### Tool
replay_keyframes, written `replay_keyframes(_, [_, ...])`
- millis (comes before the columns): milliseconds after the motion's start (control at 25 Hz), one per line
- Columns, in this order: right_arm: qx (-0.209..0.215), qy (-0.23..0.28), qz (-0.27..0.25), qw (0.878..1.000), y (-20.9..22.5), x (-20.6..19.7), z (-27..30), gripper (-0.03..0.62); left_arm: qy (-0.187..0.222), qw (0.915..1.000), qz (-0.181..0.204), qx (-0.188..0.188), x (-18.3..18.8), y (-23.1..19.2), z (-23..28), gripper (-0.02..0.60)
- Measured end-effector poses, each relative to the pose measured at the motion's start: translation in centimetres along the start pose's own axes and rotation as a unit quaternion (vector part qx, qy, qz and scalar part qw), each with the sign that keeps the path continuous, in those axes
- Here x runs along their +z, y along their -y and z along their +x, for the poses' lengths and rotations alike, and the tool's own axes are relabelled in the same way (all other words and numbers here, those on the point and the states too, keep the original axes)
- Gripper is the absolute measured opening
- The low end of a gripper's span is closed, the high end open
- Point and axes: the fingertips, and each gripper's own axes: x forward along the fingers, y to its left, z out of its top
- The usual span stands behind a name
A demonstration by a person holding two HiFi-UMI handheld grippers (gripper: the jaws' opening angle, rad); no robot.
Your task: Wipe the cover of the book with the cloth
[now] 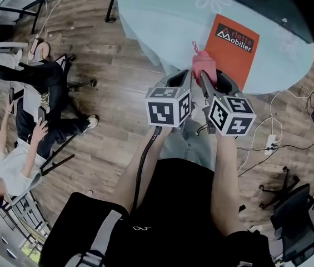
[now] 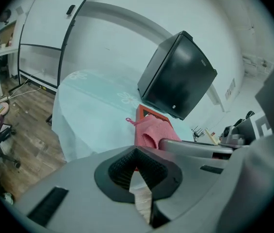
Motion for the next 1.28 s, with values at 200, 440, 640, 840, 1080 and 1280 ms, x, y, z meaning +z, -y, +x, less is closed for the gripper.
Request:
replay_keyframes(200, [0.003,-0.011,0.002,1.000,-0.7,-1.3,0.3,0.156,-0.004,1.0000,0.005,0.002,-0.6,-0.2,-0.5,0.014])
replay_keyframes(440, [-0.009,-0.002,0.023,1.000,0.4,-1.7,-1.1,0.156,-0.015,0.9993,0.033,-0.010,-0.7,1.7,-0.1,0.014])
replay_keyframes(640, [-0.028,0.007,0.048,0.998,2.5,-2.1,-2.8,0.156,-0.039,0.9970,0.059,-0.031,-1.9,4.6,0.7,0.013])
replay_keyframes(840, [-0.045,0.029,0.084,0.995,4.8,-2.5,-4.7,0.156,-0.056,0.9928,0.091,-0.056,-2.3,7.5,2.1,0.014])
replay_keyframes(1080, [-0.078,0.054,0.121,0.988,7.5,-3.4,-7.3,0.156,-0.083,0.9848,0.125,-0.088,-4.4,10.6,3.6,0.013])
replay_keyframes(1280, [-0.125,0.052,0.120,0.984,10.0,-3.6,-8.8,0.155,-0.086,0.9788,0.147,-0.114,-4.5,12.9,4.5,0.014])
